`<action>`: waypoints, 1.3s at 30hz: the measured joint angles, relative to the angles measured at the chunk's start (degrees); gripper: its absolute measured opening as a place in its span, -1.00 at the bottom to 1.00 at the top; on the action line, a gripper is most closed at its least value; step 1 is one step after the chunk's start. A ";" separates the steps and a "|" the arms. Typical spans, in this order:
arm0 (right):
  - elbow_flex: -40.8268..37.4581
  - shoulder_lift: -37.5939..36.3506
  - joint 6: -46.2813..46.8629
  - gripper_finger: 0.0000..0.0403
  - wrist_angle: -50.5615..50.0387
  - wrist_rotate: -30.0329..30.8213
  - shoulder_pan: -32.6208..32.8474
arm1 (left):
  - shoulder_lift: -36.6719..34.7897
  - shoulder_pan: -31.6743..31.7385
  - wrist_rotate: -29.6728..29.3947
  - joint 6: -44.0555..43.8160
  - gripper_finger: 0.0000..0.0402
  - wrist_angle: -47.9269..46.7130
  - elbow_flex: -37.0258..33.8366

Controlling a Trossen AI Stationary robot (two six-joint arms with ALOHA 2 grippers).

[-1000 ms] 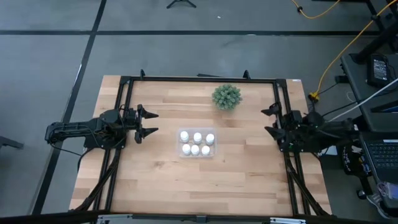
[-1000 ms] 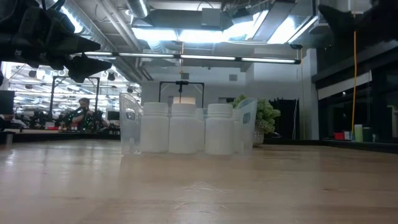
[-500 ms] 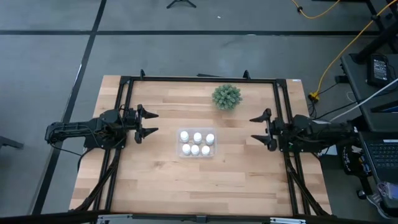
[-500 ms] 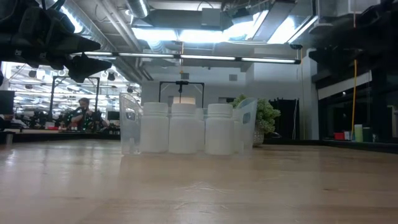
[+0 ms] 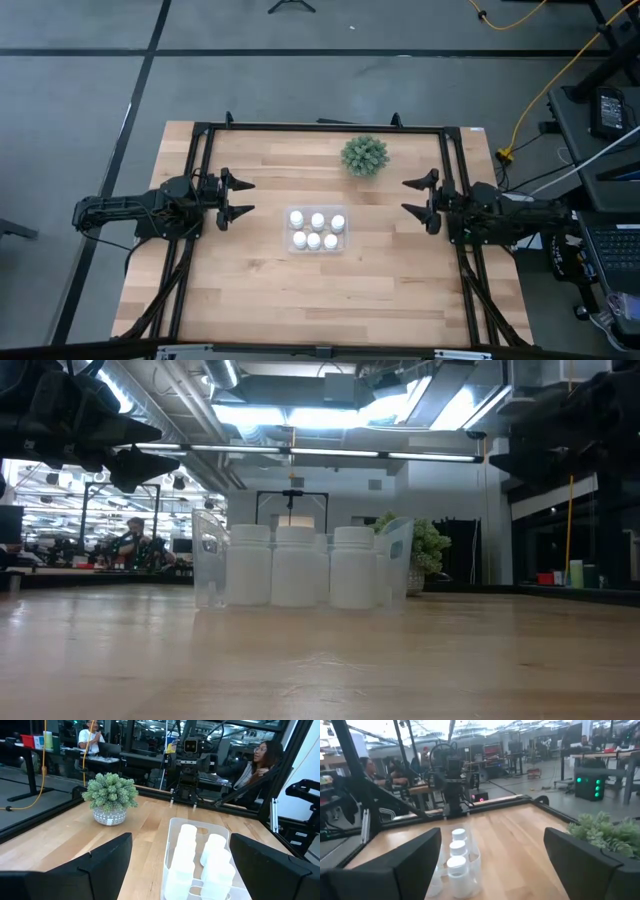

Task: Pick and place pill bottles into a basket
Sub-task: Return to Home Position

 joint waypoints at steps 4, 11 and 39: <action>0.00 0.04 0.64 0.76 -0.47 -0.03 0.00 | 0.01 0.01 0.00 0.00 0.64 0.04 0.00; 0.00 0.13 2.35 0.76 -1.30 0.85 0.00 | 0.00 0.00 -0.01 2.60 0.63 0.09 0.00; 0.00 0.15 -8.45 0.76 -2.58 -6.29 0.20 | 0.00 0.00 -0.04 13.57 0.63 -0.28 0.00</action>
